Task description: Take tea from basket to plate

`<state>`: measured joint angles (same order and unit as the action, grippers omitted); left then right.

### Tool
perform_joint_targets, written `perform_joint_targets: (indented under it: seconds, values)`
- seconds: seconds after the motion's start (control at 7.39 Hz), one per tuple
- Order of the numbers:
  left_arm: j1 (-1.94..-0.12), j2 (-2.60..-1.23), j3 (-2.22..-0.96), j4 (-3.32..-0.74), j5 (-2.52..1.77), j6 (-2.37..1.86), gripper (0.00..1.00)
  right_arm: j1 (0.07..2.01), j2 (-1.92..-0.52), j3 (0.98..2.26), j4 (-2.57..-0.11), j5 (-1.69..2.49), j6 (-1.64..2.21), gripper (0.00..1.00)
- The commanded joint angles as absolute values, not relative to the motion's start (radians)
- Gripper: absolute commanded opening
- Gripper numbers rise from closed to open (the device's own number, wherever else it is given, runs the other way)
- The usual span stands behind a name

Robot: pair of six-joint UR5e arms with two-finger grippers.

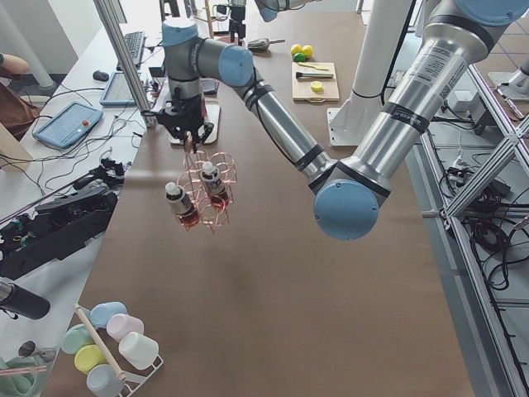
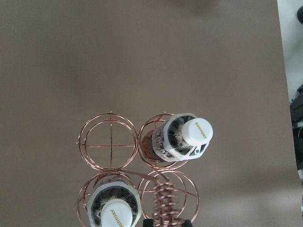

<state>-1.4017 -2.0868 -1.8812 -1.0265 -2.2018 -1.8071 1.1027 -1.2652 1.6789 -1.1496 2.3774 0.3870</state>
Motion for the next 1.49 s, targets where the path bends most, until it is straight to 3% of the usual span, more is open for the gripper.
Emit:
perform_joint_targets:
  seconds: [0.0,0.27,0.54,0.81,1.35]
  values:
    - [-1.573,-2.083,-1.491,-1.306,-2.230,-1.628,0.00,1.181,-1.521,1.839,-1.259,2.422,0.385,0.99]
    - [-1.607,-2.105,-1.262,-1.505,-2.227,-1.589,0.00,1.253,-1.699,1.852,-1.259,2.422,0.388,0.99]
    - [-1.615,-2.143,-1.191,-1.537,-2.223,-1.579,0.00,1.333,-1.819,1.820,-1.259,2.408,0.384,0.99]
    - [-1.611,-2.172,-1.186,-1.525,-2.223,-1.589,0.00,1.406,-1.816,1.731,-1.296,2.408,0.383,0.99]
    - [-1.580,-2.192,-1.181,-1.522,-2.221,-1.615,0.00,1.413,-1.735,1.707,-1.464,2.315,0.388,0.99]
